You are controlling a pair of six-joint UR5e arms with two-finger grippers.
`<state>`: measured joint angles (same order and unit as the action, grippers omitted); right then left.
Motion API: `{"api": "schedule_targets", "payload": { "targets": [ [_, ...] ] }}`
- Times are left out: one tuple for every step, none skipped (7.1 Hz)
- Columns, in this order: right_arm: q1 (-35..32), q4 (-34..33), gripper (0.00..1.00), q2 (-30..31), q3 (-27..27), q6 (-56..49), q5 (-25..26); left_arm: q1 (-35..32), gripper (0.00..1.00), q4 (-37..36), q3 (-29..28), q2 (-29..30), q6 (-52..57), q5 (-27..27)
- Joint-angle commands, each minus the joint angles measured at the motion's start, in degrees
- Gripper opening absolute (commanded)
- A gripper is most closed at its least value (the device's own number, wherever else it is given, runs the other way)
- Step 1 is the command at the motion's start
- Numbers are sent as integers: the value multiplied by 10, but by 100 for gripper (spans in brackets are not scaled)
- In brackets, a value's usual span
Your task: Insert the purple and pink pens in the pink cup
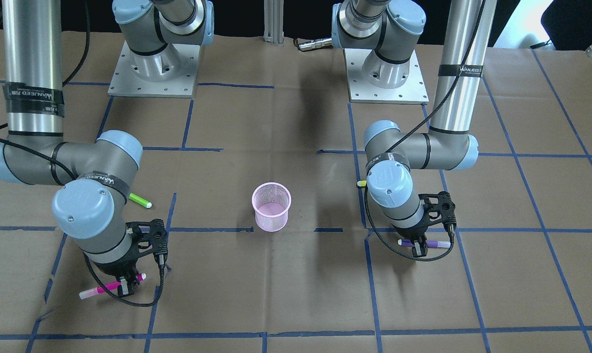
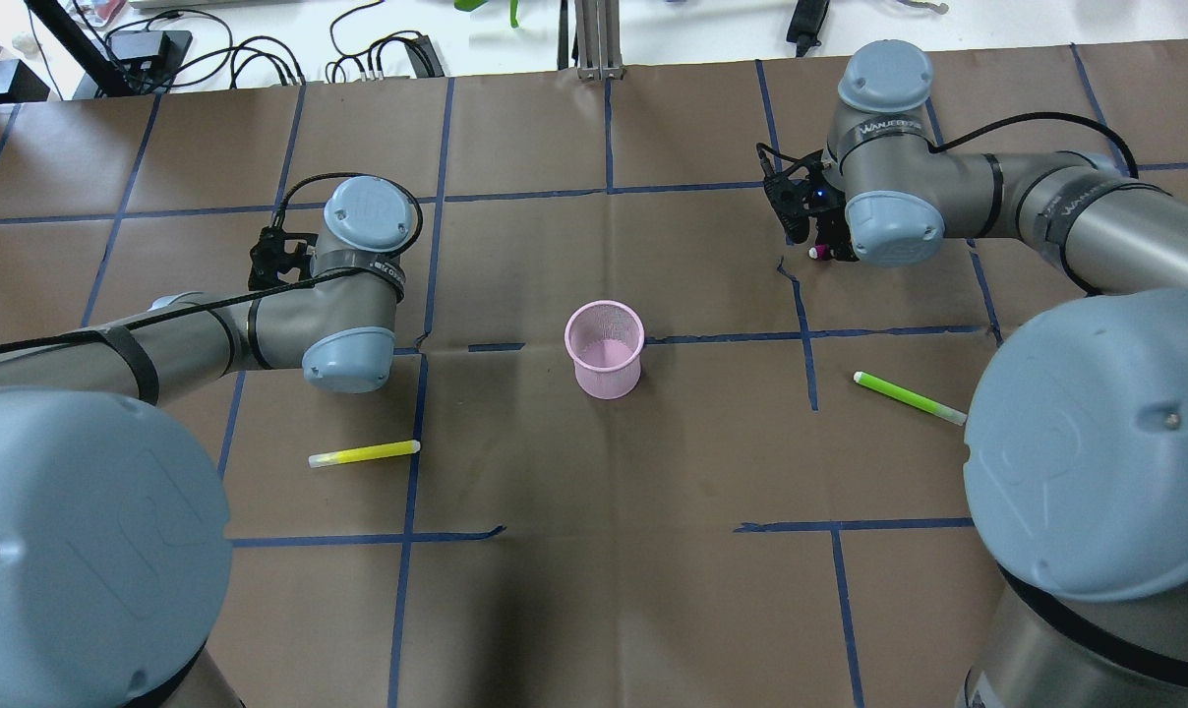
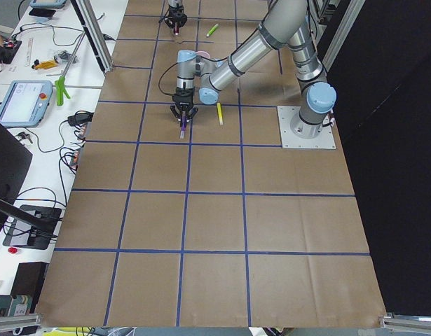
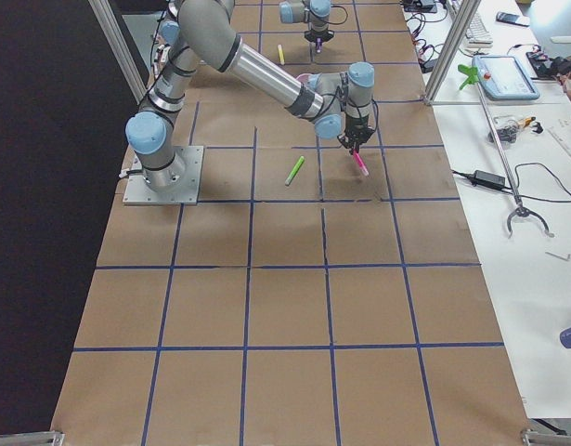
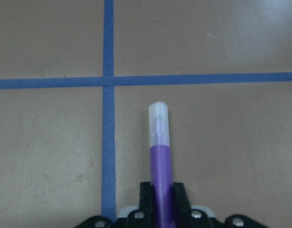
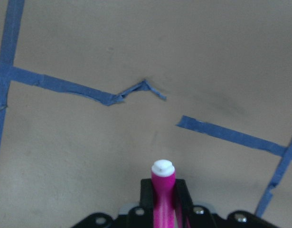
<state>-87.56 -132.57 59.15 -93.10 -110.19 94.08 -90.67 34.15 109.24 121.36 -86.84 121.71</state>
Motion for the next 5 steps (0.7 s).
{"api": "schedule_targets", "payload": {
  "targets": [
    [-2, 26, 6, 74, -9, 42, -84, 0, 2, 2, 0, -9, 1, 1],
    [-5, 45, 6, 102, -11, 92, -143, 0, 2, 4, -2, -23, 16, 1],
    [-11, 48, 6, 132, -16, 155, -218, 3, 2, 13, -2, -44, 22, -2],
    [-25, 48, 5, 154, -24, 208, -284, 7, 2, 62, -8, -77, 32, -7],
    [-41, 39, 5, 164, -28, 252, -337, 11, 2, 105, -13, -115, 37, -41]
  ]
}}
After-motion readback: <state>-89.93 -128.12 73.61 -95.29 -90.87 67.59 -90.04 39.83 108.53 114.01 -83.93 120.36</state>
